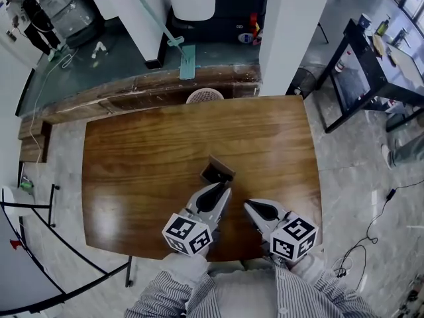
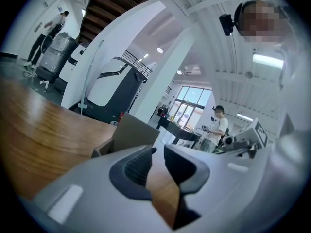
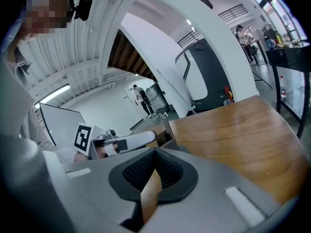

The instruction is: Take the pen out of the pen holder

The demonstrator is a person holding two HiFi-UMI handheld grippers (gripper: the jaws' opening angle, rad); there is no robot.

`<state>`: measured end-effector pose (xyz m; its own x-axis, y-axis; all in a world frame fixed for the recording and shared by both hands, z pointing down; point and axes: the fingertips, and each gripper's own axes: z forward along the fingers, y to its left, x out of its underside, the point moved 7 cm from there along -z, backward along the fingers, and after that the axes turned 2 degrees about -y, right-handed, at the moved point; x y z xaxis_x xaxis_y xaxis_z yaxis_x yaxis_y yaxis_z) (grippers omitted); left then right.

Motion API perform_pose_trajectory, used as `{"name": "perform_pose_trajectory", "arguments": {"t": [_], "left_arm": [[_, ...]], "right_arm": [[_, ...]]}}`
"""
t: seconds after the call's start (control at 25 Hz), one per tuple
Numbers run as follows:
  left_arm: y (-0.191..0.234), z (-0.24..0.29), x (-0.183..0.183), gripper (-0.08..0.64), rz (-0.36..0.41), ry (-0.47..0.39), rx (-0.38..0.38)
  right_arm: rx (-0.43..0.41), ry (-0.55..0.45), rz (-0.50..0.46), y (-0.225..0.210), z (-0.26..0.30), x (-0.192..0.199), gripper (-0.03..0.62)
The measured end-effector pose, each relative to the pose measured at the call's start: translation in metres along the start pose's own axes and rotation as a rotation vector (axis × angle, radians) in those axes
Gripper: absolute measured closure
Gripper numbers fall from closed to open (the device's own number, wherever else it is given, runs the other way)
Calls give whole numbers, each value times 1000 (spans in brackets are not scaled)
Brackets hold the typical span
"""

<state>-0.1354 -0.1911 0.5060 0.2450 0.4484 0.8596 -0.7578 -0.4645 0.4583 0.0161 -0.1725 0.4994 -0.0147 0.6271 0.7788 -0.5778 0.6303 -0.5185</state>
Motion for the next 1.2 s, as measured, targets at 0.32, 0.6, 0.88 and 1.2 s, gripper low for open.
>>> {"name": "perform_pose_trajectory", "arguments": {"t": [0.32,0.6,0.88,1.2], "left_arm": [[4,17,1,430,174,113,-46],[8,29,3,388,263,182,-88],[8,33,5,431,348,226,-86],[11,33,2,448,326,205,-86]], "right_arm": [[12,11,45,-10,3,9,592],[12,-5,92,-14,2,10,592],[22,-11,119,-20,-1,14,592],[18,-21,144,-22,-3,17,592]]}}
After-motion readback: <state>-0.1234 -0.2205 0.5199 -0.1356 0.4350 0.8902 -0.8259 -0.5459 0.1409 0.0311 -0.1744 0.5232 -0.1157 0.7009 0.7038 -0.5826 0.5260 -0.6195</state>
